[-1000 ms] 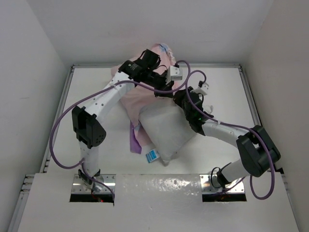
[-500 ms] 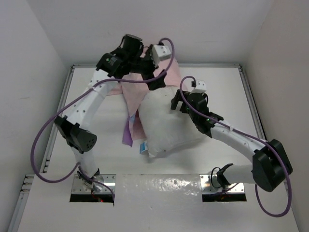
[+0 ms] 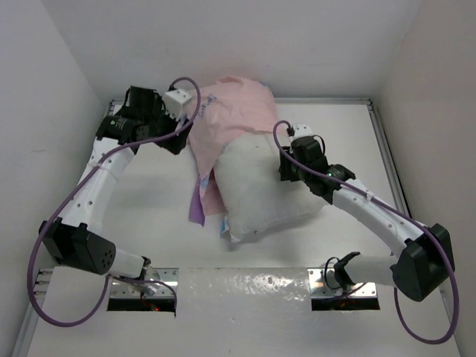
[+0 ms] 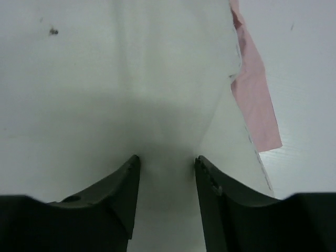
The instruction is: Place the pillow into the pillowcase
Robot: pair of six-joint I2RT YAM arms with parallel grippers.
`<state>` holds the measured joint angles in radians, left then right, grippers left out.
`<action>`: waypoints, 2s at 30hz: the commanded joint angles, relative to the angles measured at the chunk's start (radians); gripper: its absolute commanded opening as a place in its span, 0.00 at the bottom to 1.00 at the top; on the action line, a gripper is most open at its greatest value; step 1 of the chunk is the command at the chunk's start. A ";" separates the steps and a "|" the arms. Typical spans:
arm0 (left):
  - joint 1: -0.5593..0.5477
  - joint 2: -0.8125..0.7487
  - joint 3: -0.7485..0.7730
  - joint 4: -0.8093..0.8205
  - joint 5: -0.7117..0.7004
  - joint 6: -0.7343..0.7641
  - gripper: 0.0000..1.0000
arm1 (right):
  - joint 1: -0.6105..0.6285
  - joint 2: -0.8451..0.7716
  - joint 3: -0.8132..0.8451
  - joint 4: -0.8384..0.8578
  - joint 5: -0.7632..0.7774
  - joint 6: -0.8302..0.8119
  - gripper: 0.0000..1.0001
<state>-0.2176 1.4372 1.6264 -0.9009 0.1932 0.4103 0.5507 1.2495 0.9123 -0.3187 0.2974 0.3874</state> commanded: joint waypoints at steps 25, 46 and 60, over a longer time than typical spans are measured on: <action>0.124 -0.113 -0.534 0.211 0.024 0.087 0.82 | 0.224 0.180 0.429 -0.177 -0.210 0.034 0.59; 0.348 0.205 -0.387 0.192 0.106 0.222 0.76 | -0.057 0.384 0.134 0.009 -0.208 0.090 0.68; 0.345 0.426 -0.416 0.375 0.215 0.127 0.80 | -0.066 0.544 0.016 0.282 -0.337 0.208 0.73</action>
<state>0.1226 1.8454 1.2106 -0.5999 0.3557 0.5636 0.4847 1.7840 0.9756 -0.1593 0.0074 0.5308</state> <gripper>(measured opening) 0.810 0.738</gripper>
